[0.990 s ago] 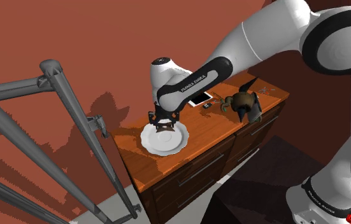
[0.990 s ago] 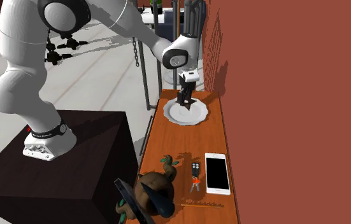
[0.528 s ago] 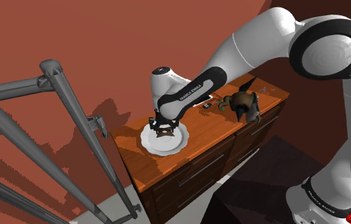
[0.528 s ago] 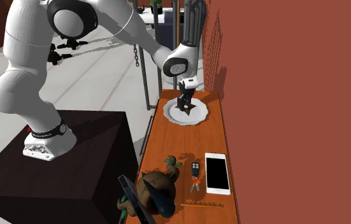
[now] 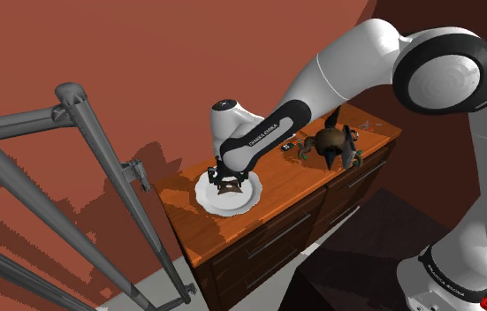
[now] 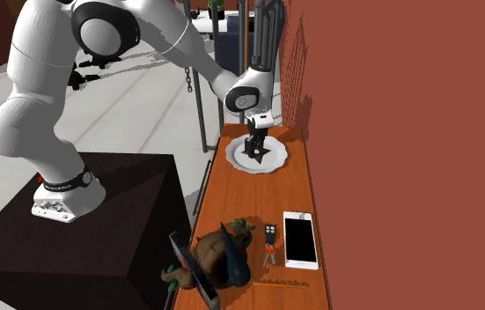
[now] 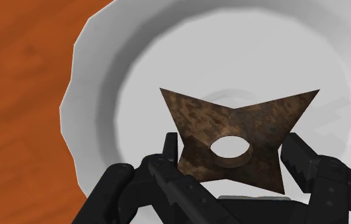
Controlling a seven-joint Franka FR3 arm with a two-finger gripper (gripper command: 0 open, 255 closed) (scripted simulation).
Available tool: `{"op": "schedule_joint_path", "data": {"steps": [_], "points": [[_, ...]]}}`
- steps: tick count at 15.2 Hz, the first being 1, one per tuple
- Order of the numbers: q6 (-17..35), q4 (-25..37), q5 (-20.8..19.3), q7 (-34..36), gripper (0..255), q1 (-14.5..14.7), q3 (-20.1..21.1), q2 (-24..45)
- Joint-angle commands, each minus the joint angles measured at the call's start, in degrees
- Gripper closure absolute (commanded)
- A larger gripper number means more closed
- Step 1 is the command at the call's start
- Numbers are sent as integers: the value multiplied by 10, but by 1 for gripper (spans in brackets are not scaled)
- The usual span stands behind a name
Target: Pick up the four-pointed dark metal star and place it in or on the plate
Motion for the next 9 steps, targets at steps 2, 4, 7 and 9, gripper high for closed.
{"op": "schedule_joint_path", "data": {"steps": [2,4,7,9], "points": [[0,0,0,0,255,0,0,0],[0,0,0,0,0,0,0,0],[0,0,0,0,0,0,0,0],[0,0,0,0,0,0,0,0]]}}
